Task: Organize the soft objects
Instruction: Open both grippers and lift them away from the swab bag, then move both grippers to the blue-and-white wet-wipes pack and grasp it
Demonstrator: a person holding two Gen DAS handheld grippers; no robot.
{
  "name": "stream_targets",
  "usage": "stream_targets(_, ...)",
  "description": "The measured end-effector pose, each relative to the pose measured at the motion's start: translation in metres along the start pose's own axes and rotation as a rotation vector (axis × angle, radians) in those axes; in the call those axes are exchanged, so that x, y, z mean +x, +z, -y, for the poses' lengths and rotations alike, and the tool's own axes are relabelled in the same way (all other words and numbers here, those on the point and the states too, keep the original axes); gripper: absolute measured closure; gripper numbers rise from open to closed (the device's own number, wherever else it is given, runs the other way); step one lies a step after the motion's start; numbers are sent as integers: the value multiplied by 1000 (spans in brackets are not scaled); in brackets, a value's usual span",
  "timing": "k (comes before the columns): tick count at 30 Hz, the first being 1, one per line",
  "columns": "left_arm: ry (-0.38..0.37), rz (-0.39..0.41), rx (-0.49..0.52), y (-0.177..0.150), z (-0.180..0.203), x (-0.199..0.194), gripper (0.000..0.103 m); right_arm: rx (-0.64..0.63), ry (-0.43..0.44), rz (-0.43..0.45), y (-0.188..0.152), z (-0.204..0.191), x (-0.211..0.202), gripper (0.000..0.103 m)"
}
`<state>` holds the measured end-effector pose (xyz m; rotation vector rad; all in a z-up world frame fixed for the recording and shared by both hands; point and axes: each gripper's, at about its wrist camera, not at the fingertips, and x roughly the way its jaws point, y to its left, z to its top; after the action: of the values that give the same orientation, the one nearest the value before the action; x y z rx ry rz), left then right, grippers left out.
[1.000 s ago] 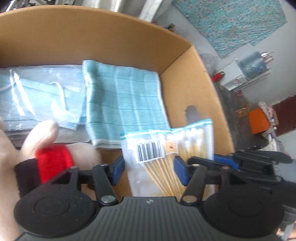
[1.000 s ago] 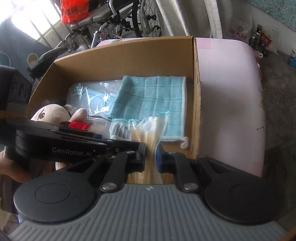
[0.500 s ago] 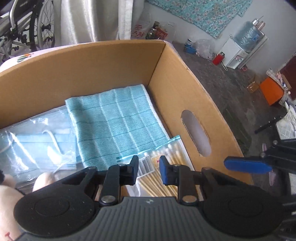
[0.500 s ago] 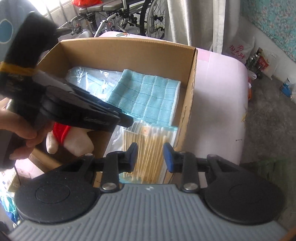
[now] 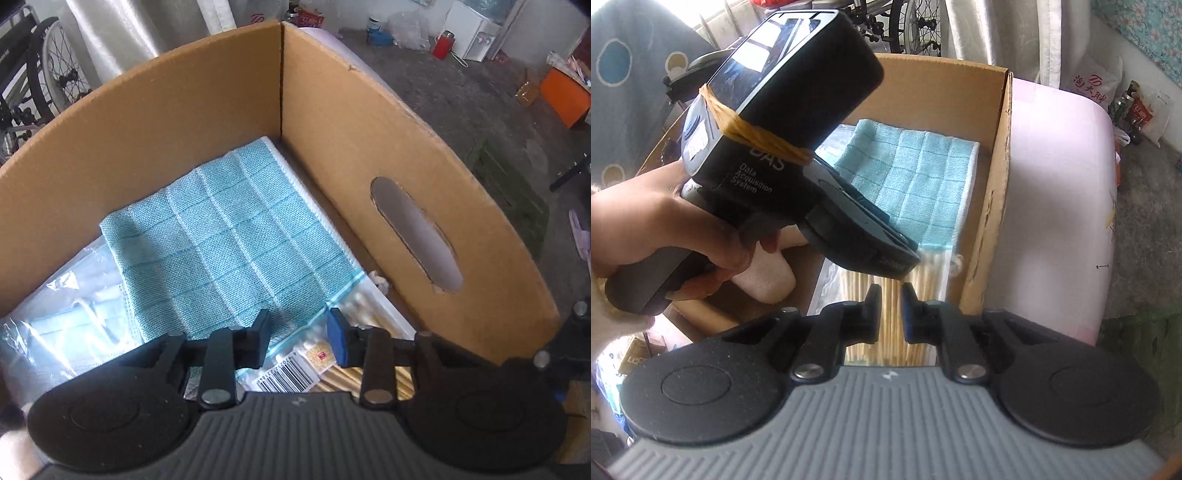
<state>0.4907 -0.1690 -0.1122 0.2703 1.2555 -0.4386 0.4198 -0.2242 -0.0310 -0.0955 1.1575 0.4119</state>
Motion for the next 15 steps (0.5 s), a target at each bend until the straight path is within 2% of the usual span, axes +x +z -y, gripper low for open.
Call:
stream_targets(3,14,52,30,-6,7,-9,68,22,4,13,-2,-1,-1,93)
stream_targets(6,-1,108,-23,-13,3,-31,68,68,5,35,-3,0,-10,93)
stream_targets(8,16,140,-51,-18,-4,-52,68,75,16,71,-4,-2,-25,93)
stream_targets(11,25,206,-100,-33,-18,-98,68,61,24,123,-7,-12,-54,92)
stream_targets(13,13,268,-147,-46,-26,-137,63,37,39,158,-11,-24,-77,92)
stream_targets(15,-7,344,-194,-73,-32,-175,57,0,61,192,-17,-39,-100,91)
